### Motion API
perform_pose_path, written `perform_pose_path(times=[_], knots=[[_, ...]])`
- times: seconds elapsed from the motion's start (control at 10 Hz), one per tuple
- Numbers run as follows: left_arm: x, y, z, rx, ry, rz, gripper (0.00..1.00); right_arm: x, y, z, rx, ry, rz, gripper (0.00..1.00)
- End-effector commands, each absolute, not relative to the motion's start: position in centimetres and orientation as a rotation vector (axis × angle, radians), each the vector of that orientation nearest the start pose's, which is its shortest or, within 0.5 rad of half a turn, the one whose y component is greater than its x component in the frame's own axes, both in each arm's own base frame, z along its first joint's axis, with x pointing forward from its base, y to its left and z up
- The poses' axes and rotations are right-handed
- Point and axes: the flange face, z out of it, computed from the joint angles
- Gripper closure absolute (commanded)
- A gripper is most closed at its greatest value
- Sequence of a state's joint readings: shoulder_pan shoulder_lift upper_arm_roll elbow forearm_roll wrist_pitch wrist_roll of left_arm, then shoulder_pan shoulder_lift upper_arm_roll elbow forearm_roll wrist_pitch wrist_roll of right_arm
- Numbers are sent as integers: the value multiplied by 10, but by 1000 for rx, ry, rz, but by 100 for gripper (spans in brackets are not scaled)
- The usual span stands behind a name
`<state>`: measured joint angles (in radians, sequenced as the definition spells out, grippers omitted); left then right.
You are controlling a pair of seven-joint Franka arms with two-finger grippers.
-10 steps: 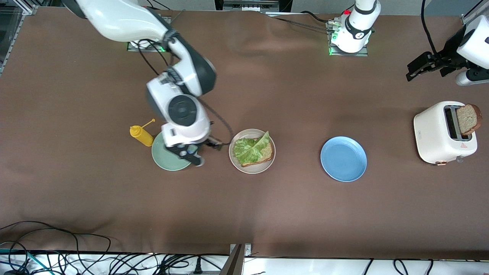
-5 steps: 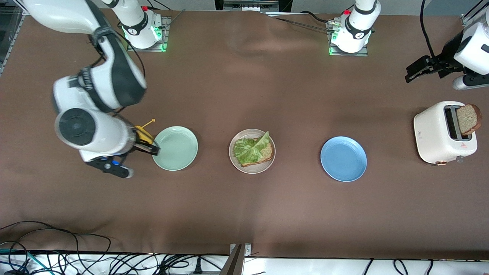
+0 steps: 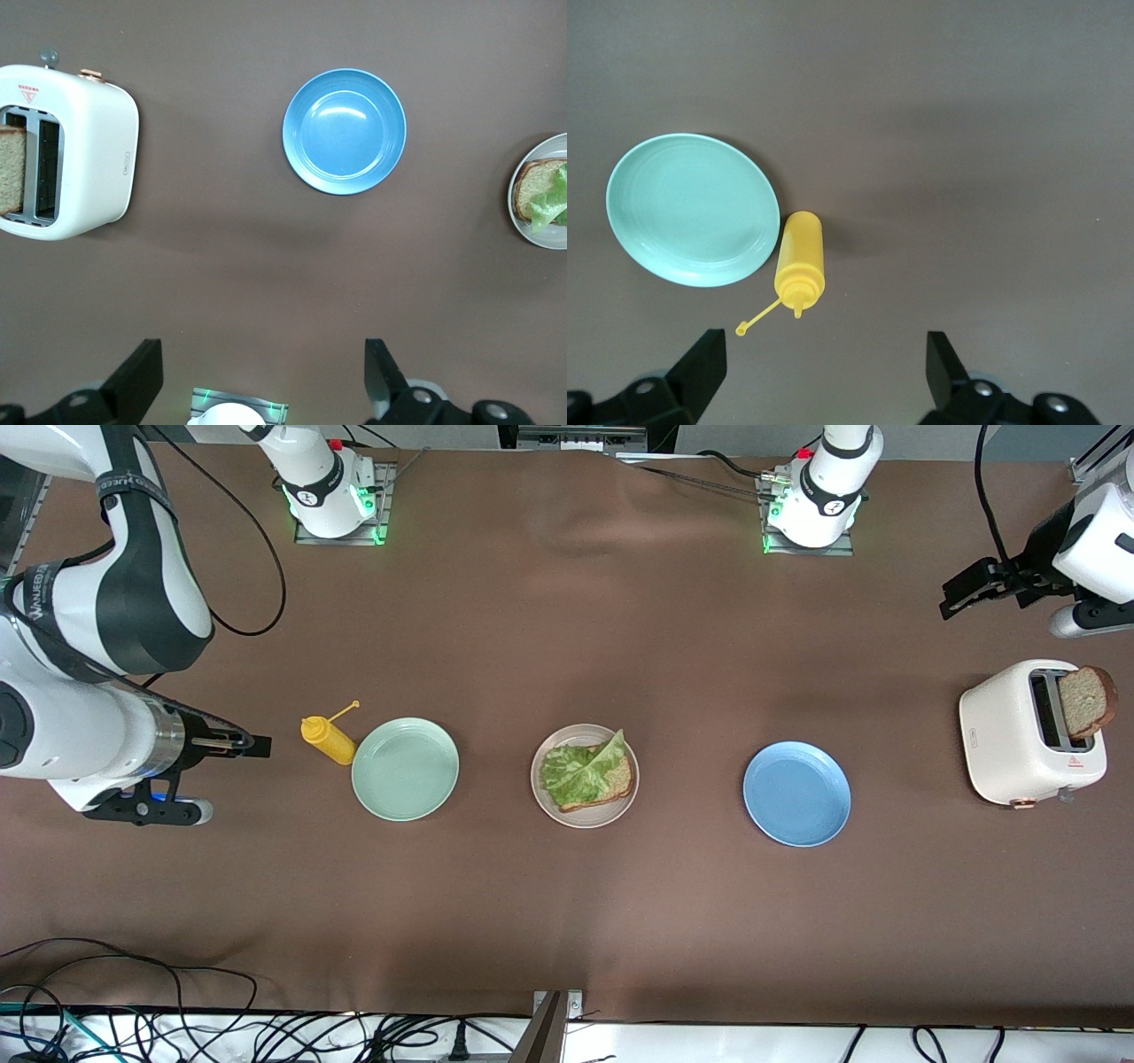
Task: Make sandwich on beige plate with both arms
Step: 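Move the right gripper back toward the yellow squeeze bottle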
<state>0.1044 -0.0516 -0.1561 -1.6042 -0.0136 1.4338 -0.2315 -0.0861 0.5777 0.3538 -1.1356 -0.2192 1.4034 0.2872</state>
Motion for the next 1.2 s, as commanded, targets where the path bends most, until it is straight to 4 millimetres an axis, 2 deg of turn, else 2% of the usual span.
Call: perform_pose_path(times=[0.0, 0.1, 0.2, 0.3, 0.4, 0.5, 0.6, 0.7, 0.9, 1.1], knots=[[521, -30, 627, -3119, -270, 177, 0, 662, 98, 487, -3232, 108, 453, 0], [521, -32, 626, -3119, -265, 179, 0, 657, 99, 491, -3243, 156, 476, 0], [521, -33, 626, -3119, -263, 179, 0, 656, 106, 492, -3238, 129, 469, 0], [521, -33, 626, -3119, -263, 179, 0, 655, 113, 493, -3225, 65, 462, 0], [521, -34, 626, -3119, -260, 179, 0, 650, 128, 495, -3143, -143, 490, 0], [521, -34, 625, -3119, -258, 179, 0, 654, 113, 495, -3043, -355, 485, 0], [521, -34, 625, -3119, -258, 182, 0, 658, 90, 497, -2956, -461, 446, 0], [521, -34, 626, -3119, -258, 179, 0, 651, 79, 490, -2885, -602, 447, 0], [521, -34, 625, -3119, -258, 182, 0, 636, 28, 477, -2679, -883, 407, 0], [521, -35, 625, -3119, -256, 182, 0, 614, -27, 436, -2485, -1079, 261, 0]])
